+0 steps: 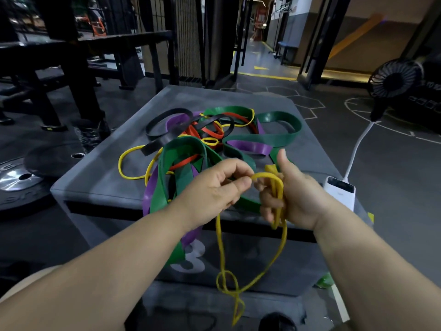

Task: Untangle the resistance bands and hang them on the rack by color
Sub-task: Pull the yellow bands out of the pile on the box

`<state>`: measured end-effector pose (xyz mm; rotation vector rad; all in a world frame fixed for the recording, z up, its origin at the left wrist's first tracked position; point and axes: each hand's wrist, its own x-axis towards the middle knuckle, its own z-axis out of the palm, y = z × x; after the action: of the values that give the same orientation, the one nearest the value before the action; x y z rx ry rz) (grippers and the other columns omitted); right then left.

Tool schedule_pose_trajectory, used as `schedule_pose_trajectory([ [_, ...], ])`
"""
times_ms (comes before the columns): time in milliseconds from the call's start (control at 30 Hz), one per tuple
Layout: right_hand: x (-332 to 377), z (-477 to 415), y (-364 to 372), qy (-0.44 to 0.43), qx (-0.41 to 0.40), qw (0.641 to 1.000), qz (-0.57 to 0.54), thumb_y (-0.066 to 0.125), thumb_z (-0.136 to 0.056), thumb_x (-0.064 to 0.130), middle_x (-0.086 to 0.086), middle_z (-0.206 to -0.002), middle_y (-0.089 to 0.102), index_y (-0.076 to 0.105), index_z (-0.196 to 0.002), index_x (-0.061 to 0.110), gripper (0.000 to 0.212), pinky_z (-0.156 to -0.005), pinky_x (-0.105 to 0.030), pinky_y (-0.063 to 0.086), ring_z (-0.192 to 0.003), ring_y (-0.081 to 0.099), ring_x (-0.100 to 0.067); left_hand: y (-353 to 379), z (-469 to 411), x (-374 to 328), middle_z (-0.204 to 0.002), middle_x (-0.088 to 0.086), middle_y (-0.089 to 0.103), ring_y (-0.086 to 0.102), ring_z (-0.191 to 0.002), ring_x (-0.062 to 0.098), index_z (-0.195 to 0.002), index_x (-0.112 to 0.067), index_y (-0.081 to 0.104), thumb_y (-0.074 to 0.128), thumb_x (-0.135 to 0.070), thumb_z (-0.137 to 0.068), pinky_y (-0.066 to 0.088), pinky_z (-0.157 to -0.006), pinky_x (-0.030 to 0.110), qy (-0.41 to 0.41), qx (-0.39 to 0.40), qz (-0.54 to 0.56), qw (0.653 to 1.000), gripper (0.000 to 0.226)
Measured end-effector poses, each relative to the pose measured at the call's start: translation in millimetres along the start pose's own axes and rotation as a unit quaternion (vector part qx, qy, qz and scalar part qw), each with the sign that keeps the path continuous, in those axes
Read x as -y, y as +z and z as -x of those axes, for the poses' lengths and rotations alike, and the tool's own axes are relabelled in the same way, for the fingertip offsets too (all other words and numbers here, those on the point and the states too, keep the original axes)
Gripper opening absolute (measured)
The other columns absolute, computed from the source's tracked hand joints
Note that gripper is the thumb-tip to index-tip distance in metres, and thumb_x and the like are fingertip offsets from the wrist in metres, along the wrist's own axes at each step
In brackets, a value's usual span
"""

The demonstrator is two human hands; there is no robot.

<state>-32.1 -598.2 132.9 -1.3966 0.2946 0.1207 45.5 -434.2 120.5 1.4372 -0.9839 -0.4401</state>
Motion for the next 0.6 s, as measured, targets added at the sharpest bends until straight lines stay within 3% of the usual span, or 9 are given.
schedule_pose_trajectory([
  [100, -2.8, 1.5, 5.4, 0.02, 0.073, 0.997, -0.006, 0.022, -0.068, 0.085, -0.01, -0.044, 0.035, 0.054, -0.073, 0.003, 0.087, -0.058, -0.034, 0.053, -0.049, 0.051, -0.029, 3.6, 1.1, 0.0, -0.066, -0.017, 0.059, 0.05, -0.056, -0.005, -0.092, -0.022, 0.062, 0.057, -0.016, -0.092, 0.036, -0.057, 0.007, 0.031, 0.004, -0.07, 0.997, 0.008],
  [233, -7.5, -0.5, 6.1, 0.025, 0.155, 0.987, -0.044, 0.033, -0.054, 0.089, -0.008, -0.044, 0.043, 0.055, -0.097, 0.003, 0.099, -0.073, -0.047, 0.056, -0.051, 0.058, -0.03, 6.5, 1.6, 0.5, -0.077, -0.009, 0.063, 0.059, -0.069, 0.0, -0.095, -0.026, 0.06, 0.057, -0.024, -0.087, 0.043, -0.067, 0.014, 0.044, -0.021, -0.069, 0.996, 0.009],
  [300, -8.3, -1.3, 5.3, 0.036, 0.173, 0.983, -0.059, 0.036, -0.051, 0.09, -0.008, -0.043, 0.042, 0.057, -0.092, 0.005, 0.097, -0.068, -0.044, 0.057, -0.043, 0.057, -0.027, 4.8, -0.3, 1.7, -0.076, -0.008, 0.064, 0.063, -0.072, 0.004, -0.092, -0.023, 0.055, 0.06, -0.024, -0.085, 0.048, -0.069, 0.019, 0.048, -0.047, -0.074, 0.995, 0.009],
  [400, -10.3, -0.7, 7.8, 0.054, 0.21, 0.976, -0.029, 0.054, -0.052, 0.09, -0.002, -0.043, 0.039, 0.056, -0.073, 0.014, 0.079, -0.052, -0.03, 0.053, -0.029, 0.041, -0.013, 1.1, -3.5, 3.8, -0.073, -0.009, 0.065, 0.064, -0.071, 0.008, -0.084, -0.023, 0.054, 0.066, -0.024, -0.085, 0.052, -0.07, 0.026, 0.057, -0.09, -0.111, 0.988, 0.012],
  [467, -12.4, -0.3, 8.5, 0.06, 0.246, 0.967, -0.032, 0.066, -0.061, 0.08, 0.002, -0.043, 0.038, 0.055, -0.073, 0.016, 0.066, -0.043, -0.021, 0.045, -0.027, 0.033, -0.006, -1.2, -5.3, 5.4, -0.074, -0.013, 0.063, 0.062, -0.072, 0.005, -0.083, -0.027, 0.057, 0.069, -0.029, -0.084, 0.049, -0.069, 0.023, 0.068, -0.119, -0.137, 0.981, 0.012],
  [600, -14.3, -2.4, 6.2, 0.073, 0.342, 0.933, -0.083, 0.061, -0.082, 0.064, 0.007, -0.044, 0.046, 0.055, -0.075, 0.016, 0.049, -0.038, -0.013, 0.036, -0.028, 0.035, 0.0, -5.5, -8.9, 10.6, -0.087, -0.005, 0.065, 0.063, -0.079, 0.01, -0.086, -0.033, 0.061, 0.064, -0.052, -0.075, 0.049, -0.069, 0.022, 0.046, -0.132, -0.14, 0.98, 0.022],
])
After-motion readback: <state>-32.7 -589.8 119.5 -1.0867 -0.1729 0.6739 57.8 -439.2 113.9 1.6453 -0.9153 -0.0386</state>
